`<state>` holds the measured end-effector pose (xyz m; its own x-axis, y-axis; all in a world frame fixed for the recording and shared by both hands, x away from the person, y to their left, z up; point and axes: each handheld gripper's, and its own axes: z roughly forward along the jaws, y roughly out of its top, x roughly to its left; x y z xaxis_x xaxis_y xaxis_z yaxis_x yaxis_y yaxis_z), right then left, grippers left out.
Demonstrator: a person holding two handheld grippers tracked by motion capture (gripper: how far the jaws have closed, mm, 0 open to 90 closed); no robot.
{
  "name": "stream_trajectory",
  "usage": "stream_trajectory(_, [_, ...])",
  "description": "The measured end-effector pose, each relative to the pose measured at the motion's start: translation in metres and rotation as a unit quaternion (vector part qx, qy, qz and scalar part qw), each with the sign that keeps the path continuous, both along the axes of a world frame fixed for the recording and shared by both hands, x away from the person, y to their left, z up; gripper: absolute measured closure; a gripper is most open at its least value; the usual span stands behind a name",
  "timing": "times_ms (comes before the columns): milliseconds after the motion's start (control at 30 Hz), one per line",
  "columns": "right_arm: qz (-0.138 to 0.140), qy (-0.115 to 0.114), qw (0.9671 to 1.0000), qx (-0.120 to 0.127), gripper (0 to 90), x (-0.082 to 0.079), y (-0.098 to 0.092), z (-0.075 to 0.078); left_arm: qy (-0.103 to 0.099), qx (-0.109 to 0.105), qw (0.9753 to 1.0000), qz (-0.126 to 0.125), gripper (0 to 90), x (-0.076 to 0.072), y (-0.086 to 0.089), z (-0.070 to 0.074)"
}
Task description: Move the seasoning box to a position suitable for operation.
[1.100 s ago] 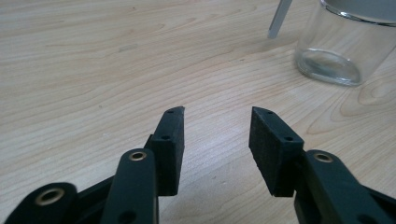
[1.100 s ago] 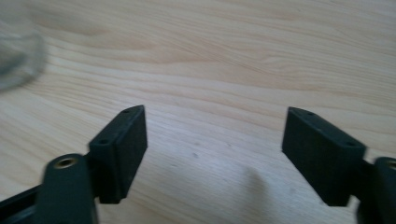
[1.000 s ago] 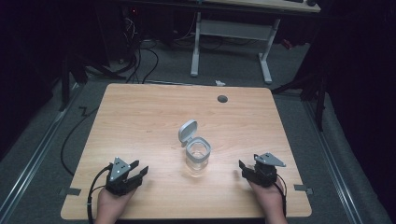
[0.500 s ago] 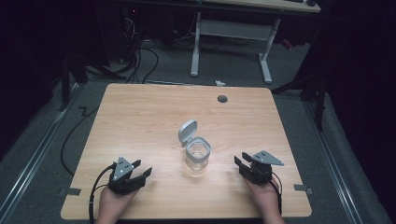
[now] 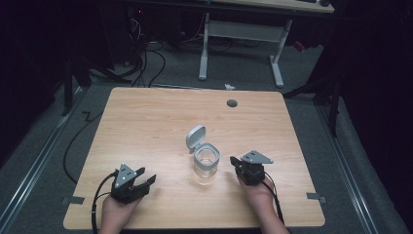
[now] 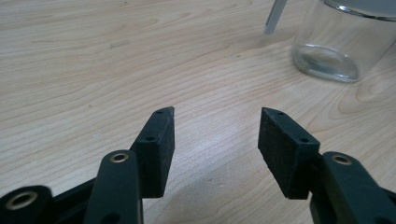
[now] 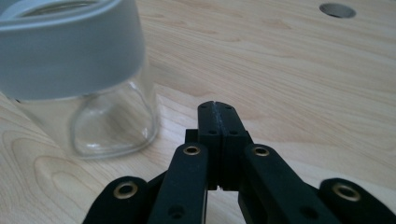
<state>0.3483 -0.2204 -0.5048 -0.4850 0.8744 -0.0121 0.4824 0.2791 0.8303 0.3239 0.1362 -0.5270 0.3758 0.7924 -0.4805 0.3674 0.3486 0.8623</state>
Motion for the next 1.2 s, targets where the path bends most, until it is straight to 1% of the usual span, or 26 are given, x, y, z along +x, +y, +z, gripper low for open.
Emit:
stream_trajectory(33, [0.005,-0.002,1.0000,-0.005,90.0,0.004,0.006,-0.001,-0.001,0.000,1.0000,0.001,46.7,0.000,0.000,0.000])
stream_trajectory(100, [0.007,-0.002,1.0000,-0.004,90.0,0.005,0.008,-0.001,-0.001,-0.001,1.0000,0.001,46.9,0.000,-0.001,0.000])
stream_trajectory(200, [0.010,0.000,0.9999,0.001,90.0,0.012,0.016,-0.004,-0.001,0.001,1.0000,0.000,46.9,0.000,-0.002,0.000])
stream_trajectory(233, [0.016,-0.001,0.9999,-0.004,90.0,0.014,0.020,-0.006,-0.002,0.001,1.0000,0.001,46.9,0.000,-0.002,0.000])
stream_trajectory(333, [0.023,0.002,0.9997,-0.009,90.0,0.017,0.024,-0.009,-0.002,0.002,1.0000,0.002,47.9,0.000,-0.002,0.000])
stream_trajectory(400, [0.025,0.006,0.9996,-0.007,90.0,0.017,0.027,-0.010,-0.002,0.003,1.0000,0.003,48.3,-0.001,-0.004,0.000])
stream_trajectory(467, [0.031,0.004,0.9995,-0.008,90.0,0.015,0.028,-0.010,-0.005,0.002,1.0000,0.001,48.8,-0.001,-0.006,0.001])
stream_trajectory(500, [0.033,0.002,0.9994,-0.010,90.0,0.013,0.030,-0.010,-0.009,0.005,0.9999,-0.001,48.8,-0.002,-0.007,0.001])
stream_trajectory(567, [0.035,0.001,0.9993,-0.011,90.0,0.011,0.030,-0.009,-0.012,0.007,0.9999,-0.004,48.8,-0.003,-0.007,0.001])
stream_trajectory(733, [0.045,-0.002,0.9989,-0.016,90.0,0.005,0.033,-0.009,-0.020,0.010,0.9997,-0.008,45.3,-0.004,-0.010,0.001])
stream_trajectory(767, [0.048,-0.003,0.9987,-0.014,90.0,0.002,0.035,-0.009,-0.021,0.011,0.9997,-0.010,45.3,-0.004,-0.011,0.001])
stream_trajectory(800, [0.048,-0.003,0.9987,-0.014,90.0,0.002,0.035,-0.009,-0.021,0.011,0.9997,-0.010,45.3,-0.004,-0.011,0.001])
stream_trajectory(833, [0.054,-0.004,0.9984,-0.013,90.0,-0.002,0.038,-0.010,-0.024,0.011,0.9996,-0.012,45.3,-0.004,-0.011,0.002])
stream_trajectory(900, [0.056,-0.005,0.9983,-0.012,90.0,-0.004,0.039,-0.010,-0.024,0.009,0.9996,-0.013,45.6,-0.005,-0.012,0.002])
stream_trajectory(933, [0.057,-0.003,0.9983,-0.010,90.0,-0.007,0.040,-0.010,-0.027,0.011,0.9995,-0.014,45.7,-0.005,-0.012,0.002])
stream_trajectory(1033, [0.064,-0.004,0.9979,-0.006,90.0,-0.014,0.046,-0.011,-0.032,0.009,0.9992,-0.020,46.5,-0.006,-0.013,0.002])
stream_trajectory(1100, [0.065,-0.003,0.9979,-0.007,90.0,-0.015,0.047,-0.011,-0.029,0.008,0.9993,-0.021,46.5,-0.006,-0.013,0.002])
stream_trajectory(1133, [0.068,-0.004,0.9977,-0.005,90.0,-0.018,0.049,-0.011,-0.025,0.004,0.9994,-0.023,46.4,-0.006,-0.014,0.003])
stream_trajectory(1200, [0.074,-0.005,0.9972,-0.003,90.0,-0.021,0.053,-0.011,-0.023,0.004,0.9995,-0.023,46.6,-0.006,-0.014,0.002])
